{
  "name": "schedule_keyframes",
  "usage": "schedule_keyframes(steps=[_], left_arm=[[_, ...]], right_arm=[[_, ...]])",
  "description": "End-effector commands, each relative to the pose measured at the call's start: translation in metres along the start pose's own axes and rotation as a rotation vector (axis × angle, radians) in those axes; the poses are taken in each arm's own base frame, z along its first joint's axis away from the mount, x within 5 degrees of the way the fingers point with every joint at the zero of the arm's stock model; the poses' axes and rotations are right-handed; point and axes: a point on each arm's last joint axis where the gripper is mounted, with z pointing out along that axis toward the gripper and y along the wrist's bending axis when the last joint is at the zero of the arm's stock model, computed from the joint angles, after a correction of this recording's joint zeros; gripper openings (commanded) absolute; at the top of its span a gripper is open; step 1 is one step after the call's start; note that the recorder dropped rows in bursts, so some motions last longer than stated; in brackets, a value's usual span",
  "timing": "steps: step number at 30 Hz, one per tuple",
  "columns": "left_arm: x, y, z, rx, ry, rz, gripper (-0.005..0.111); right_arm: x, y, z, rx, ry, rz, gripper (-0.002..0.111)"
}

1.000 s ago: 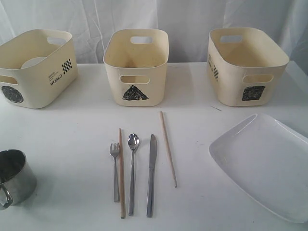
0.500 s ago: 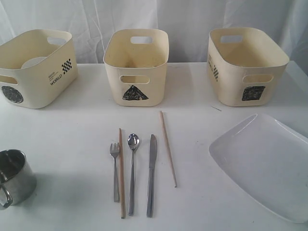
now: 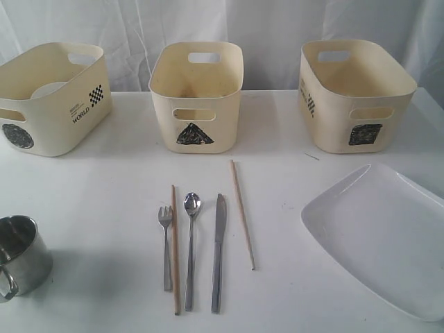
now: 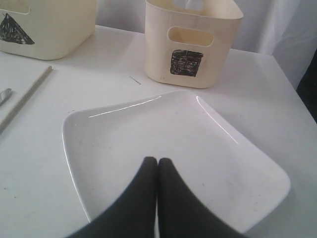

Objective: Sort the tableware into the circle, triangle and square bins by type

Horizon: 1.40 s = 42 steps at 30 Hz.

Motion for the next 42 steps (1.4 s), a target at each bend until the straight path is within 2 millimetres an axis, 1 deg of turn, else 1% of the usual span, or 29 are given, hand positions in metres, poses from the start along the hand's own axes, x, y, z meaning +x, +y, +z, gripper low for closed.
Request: schedule_keyframes(steps=[1,2,3,4,6,8,10,12,13,14,15,16,17,18,19,20,21,22,23,24,25,26,27,28,30,31,34,39,42], left_arm=[[0.069,-0.022,0.045,0.139,0.097,0.222,0.0],[0.082,-0.022,0.052,0.138,0.142,0.215,0.001],[0.1,-0.022,0.06,0.134,0.209,0.201,0.003],[0.117,-0.022,0.065,0.129,0.276,0.185,0.007],[0.141,-0.022,0.07,0.119,0.368,0.141,0.017],[0.156,-0.022,0.072,0.099,0.417,0.043,0.029],[0.162,-0.023,0.071,0.082,0.451,-0.041,0.041],[0.164,-0.022,0.069,0.078,0.493,-0.054,0.05],[0.161,-0.021,0.067,0.067,0.529,-0.054,0.054],[0.159,-0.02,0.066,0.06,0.54,-0.054,0.054],[0.146,-0.018,0.063,0.038,0.542,-0.066,0.055],[0.138,-0.017,0.062,0.026,0.537,-0.078,0.055],[0.112,-0.013,0.056,-0.002,0.521,-0.077,0.055],[0.097,-0.009,0.051,-0.026,0.523,-0.072,0.055],[0.067,-0.002,0.034,-0.112,0.581,-0.063,0.055],[0.056,0.0,0.025,-0.156,0.626,-0.068,0.055],[0.033,0.004,-0.002,-0.259,0.77,-0.043,0.055],[0.023,0.005,-0.022,-0.29,0.898,0.005,0.055],[0.018,0.004,-0.04,-0.218,1.046,0.094,0.055],[0.018,-0.005,-0.055,-0.05,1.191,0.156,0.055],[0.021,-0.016,-0.07,0.152,1.35,0.164,0.053],[0.024,-0.029,-0.084,0.339,1.468,0.115,0.052],[0.031,-0.038,-0.092,0.459,1.533,0.073,0.052],[0.039,-0.043,-0.098,0.502,1.561,0.023,0.052],[0.063,-0.045,-0.111,0.504,1.664,-0.018,0.052],[0.071,-0.045,-0.116,0.498,1.69,-0.028,0.052],[0.102,-0.046,-0.128,0.472,1.715,-0.044,0.052],[0.147,-0.047,-0.148,0.433,1.682,-0.036,0.052],[0.168,-0.046,-0.158,0.398,1.628,-0.025,0.052]], right_arm=[[0.0,0.0,0.0,-0.001,-0.013,-0.005,0.0],[0.0,0.0,0.0,-0.001,-0.013,-0.005,0.0],[0.0,0.0,0.0,-0.001,-0.013,-0.005,0.0],[0.0,0.0,0.0,-0.001,-0.013,-0.005,0.0],[0.0,0.0,0.0,-0.001,-0.013,-0.005,0.0],[0.0,0.0,0.0,-0.001,-0.013,-0.005,0.0],[0.0,0.0,0.0,-0.001,-0.013,-0.005,0.0],[0.0,0.0,0.0,-0.001,-0.013,-0.005,0.0],[0.0,0.0,0.0,-0.001,-0.013,-0.005,0.0],[0.0,0.0,0.0,-0.001,-0.013,-0.005,0.0],[0.0,0.0,0.0,-0.001,-0.013,-0.005,0.0],[0.0,0.0,0.0,-0.001,-0.013,-0.005,0.0],[0.0,0.0,0.0,-0.001,-0.013,-0.005,0.0],[0.0,0.0,0.0,-0.001,-0.013,-0.005,0.0],[0.0,0.0,0.0,-0.001,-0.013,-0.005,0.0],[0.0,0.0,0.0,-0.001,-0.013,-0.005,0.0],[0.0,0.0,0.0,-0.001,-0.013,-0.005,0.0],[0.0,0.0,0.0,-0.001,-0.013,-0.005,0.0],[0.0,0.0,0.0,-0.001,-0.013,-0.005,0.0],[0.0,0.0,0.0,-0.001,-0.013,-0.005,0.0],[0.0,0.0,0.0,-0.001,-0.013,-0.005,0.0],[0.0,0.0,0.0,-0.001,-0.013,-0.005,0.0],[0.0,0.0,0.0,-0.001,-0.013,-0.005,0.0],[0.0,0.0,0.0,-0.001,-0.013,-0.005,0.0],[0.0,0.0,0.0,-0.001,-0.013,-0.005,0.0],[0.0,0.0,0.0,-0.001,-0.013,-0.005,0.0],[0.0,0.0,0.0,-0.001,-0.013,-0.005,0.0],[0.0,0.0,0.0,-0.001,-0.013,-0.005,0.0],[0.0,0.0,0.0,-0.001,-0.013,-0.005,0.0]])
